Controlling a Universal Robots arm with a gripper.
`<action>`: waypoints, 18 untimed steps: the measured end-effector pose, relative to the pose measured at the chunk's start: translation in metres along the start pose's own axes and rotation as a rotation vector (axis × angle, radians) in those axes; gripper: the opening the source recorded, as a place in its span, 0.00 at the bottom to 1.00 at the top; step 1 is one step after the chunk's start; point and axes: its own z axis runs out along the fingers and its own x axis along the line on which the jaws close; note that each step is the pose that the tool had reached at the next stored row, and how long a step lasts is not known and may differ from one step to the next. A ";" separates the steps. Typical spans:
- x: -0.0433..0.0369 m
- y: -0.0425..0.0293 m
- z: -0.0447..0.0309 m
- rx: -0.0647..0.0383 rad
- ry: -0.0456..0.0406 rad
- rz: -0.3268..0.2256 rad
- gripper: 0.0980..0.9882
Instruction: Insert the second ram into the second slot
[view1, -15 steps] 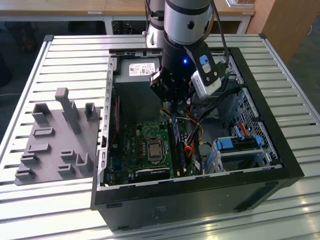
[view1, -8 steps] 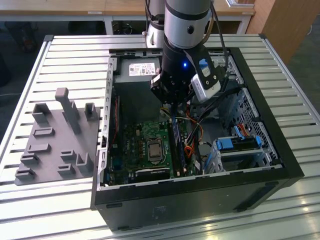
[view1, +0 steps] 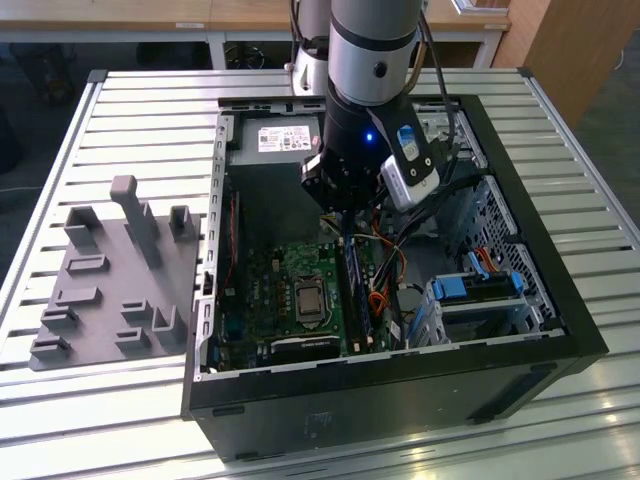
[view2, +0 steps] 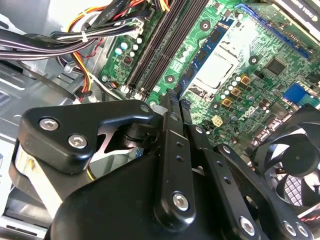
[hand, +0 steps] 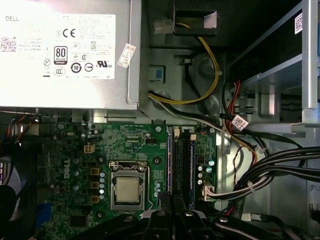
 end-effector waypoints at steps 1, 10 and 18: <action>0.0000 0.0000 0.0007 0.000 0.0000 0.000 0.04; 0.0001 -0.0002 0.0053 -0.001 0.0001 0.000 0.04; 0.0001 -0.0003 0.0083 -0.002 0.0001 0.000 0.04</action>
